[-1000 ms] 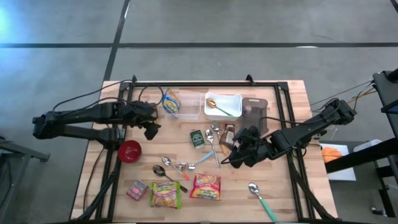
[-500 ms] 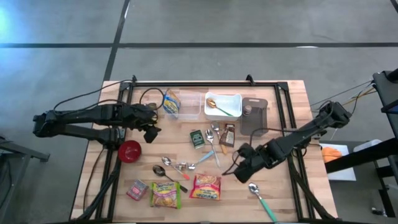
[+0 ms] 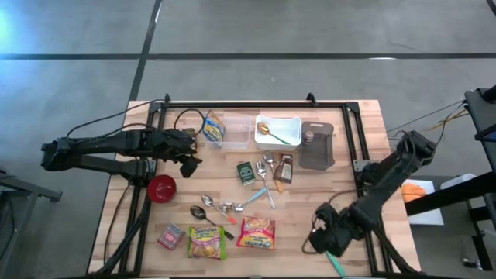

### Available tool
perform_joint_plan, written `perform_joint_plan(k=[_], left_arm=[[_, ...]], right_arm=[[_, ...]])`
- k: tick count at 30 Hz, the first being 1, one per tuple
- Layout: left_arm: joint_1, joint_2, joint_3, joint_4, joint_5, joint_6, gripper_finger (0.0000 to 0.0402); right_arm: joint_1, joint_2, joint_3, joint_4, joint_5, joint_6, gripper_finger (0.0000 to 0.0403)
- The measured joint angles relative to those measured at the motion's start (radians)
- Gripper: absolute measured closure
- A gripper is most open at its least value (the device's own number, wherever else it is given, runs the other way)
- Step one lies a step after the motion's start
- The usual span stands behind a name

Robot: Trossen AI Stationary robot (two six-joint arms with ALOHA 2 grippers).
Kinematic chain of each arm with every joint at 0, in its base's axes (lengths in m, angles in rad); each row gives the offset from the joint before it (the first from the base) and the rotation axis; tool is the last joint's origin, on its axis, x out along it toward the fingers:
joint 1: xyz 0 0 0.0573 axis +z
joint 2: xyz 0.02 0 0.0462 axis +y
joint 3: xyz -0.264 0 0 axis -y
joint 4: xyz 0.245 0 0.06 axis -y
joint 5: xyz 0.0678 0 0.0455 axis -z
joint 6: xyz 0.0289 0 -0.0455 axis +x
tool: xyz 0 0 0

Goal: Pick & Place Food Item
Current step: Put the light green spoon into the white bin

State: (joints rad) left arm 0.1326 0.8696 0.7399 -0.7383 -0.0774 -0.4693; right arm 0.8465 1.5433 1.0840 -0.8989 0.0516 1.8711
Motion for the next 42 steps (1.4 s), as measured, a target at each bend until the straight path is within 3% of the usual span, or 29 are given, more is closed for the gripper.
perform_joint_plan(k=[6,18,38,42], left_arm=[[0.000,0.000,0.000,0.029,0.000,0.006,0.0167],[0.000,0.000,0.000,0.039,0.000,0.028,0.0166],[0.000,0.001,0.007,0.063,0.000,0.106,0.0166],[0.000,0.001,0.007,0.068,0.000,0.107,0.0166]], right_arm=[[0.067,0.113,0.050,0.010,-0.054,0.106,0.0204],[0.077,0.320,0.217,-0.021,-0.063,0.059,0.0204],[0.127,0.358,0.199,-0.034,-0.089,0.085,0.0204],[0.131,0.355,0.154,0.045,-0.086,0.098,0.0204]])
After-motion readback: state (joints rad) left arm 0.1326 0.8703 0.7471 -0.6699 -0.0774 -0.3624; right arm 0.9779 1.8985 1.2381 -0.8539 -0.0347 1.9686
